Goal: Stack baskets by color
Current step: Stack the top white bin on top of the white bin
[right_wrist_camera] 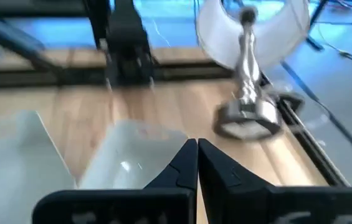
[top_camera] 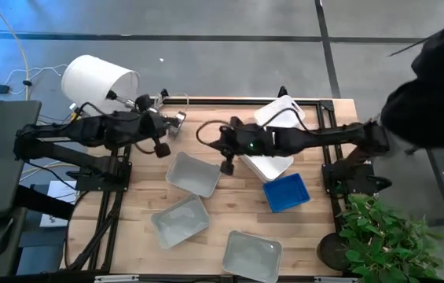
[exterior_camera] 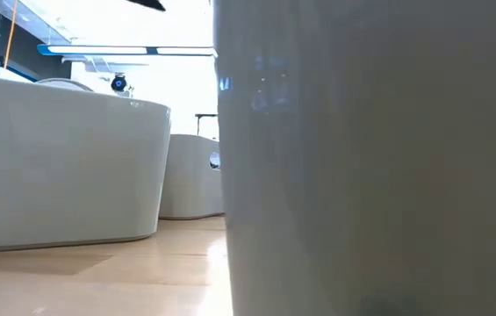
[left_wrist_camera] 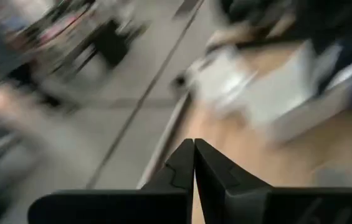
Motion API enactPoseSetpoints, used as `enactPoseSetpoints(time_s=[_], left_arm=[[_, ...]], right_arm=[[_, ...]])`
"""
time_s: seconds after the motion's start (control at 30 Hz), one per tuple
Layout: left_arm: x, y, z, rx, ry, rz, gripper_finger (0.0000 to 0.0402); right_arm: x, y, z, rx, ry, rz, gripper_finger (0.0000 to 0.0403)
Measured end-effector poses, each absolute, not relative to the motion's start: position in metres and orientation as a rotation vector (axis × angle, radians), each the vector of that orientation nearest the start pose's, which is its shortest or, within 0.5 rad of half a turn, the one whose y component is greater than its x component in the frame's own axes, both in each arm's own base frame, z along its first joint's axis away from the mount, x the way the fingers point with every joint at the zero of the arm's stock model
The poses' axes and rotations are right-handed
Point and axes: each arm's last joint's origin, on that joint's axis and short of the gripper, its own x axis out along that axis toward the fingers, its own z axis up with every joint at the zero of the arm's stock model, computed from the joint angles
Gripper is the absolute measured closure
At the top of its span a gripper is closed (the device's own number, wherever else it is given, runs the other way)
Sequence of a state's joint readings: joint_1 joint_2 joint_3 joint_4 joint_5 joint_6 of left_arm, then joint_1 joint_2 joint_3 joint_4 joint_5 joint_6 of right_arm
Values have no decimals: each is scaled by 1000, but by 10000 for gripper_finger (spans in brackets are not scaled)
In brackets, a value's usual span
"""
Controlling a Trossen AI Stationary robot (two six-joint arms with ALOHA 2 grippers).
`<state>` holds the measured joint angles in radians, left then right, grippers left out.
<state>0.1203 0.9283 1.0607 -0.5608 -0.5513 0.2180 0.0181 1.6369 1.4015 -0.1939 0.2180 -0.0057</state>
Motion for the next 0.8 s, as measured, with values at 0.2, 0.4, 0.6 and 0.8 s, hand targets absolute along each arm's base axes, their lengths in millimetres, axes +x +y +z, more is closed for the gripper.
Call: enactPoseSetpoints(time_s=[0.2, 0.4, 0.6, 0.8], left_arm=[[186, 20, 344, 211, 212, 406, 401], [189, 9, 301, 172, 100, 364, 401], [189, 1, 297, 159, 33, 376, 401], [190, -9, 295, 155, 35, 326, 401]], right_arm=[[344, 33, 341, -108, 484, -264, 403], [311, 42, 317, -40, 422, -307, 403], [293, 37, 295, 66, 279, -319, 403], [291, 37, 286, 78, 264, -314, 403]])
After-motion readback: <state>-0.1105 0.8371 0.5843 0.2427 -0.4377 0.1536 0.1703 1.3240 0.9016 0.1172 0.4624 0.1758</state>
